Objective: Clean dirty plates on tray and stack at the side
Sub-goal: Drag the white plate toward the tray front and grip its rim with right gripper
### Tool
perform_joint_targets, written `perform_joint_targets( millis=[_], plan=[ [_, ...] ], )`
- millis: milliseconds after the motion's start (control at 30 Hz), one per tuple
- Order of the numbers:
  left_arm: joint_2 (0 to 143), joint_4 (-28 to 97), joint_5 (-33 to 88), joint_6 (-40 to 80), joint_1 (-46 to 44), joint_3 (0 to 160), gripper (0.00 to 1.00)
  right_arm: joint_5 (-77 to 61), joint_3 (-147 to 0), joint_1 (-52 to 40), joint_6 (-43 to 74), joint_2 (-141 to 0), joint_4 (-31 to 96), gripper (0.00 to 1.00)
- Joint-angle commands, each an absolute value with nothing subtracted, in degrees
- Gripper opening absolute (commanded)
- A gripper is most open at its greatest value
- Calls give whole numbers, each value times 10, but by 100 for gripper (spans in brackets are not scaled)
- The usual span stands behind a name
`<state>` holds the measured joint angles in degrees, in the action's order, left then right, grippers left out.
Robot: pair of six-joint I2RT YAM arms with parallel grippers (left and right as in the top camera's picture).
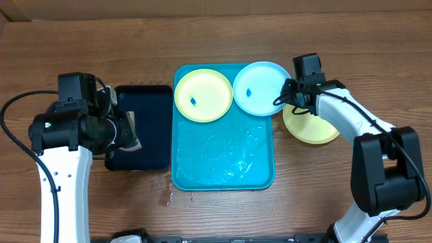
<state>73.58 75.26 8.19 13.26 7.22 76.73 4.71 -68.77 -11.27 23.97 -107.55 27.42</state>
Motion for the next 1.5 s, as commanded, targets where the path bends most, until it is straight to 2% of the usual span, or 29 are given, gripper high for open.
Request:
perform_joint_targets(
  millis=[0,233,600,800,1100,1233,1267,1333,1467],
  plan=[
    [738,751,89,120,70,770,4,48,-711,-102,239,-1061,308,4],
    [738,747,89,120,70,770,4,22,-765,-98,239,-1002,463,4],
    [738,753,88,119,70,770,4,-153,-741,-130,240,-976,637,4],
    [738,756,88,119,70,770,4,-168,-677,-180,274,-976,615,4],
    [738,752,89,111,70,770,4,-168,-590,-271,406,-976,483,4],
    [738,750,90,111,69,770,4,-167,-585,-305,408,-976,456,4],
    [738,750,90,111,69,770,4,-166,-585,-311,408,-976,453,8],
    [738,750,91,111,69,770,4,-164,-585,-321,408,-976,444,36],
    [738,750,90,111,67,770,4,-101,-585,-324,408,-976,421,39]
  ],
)
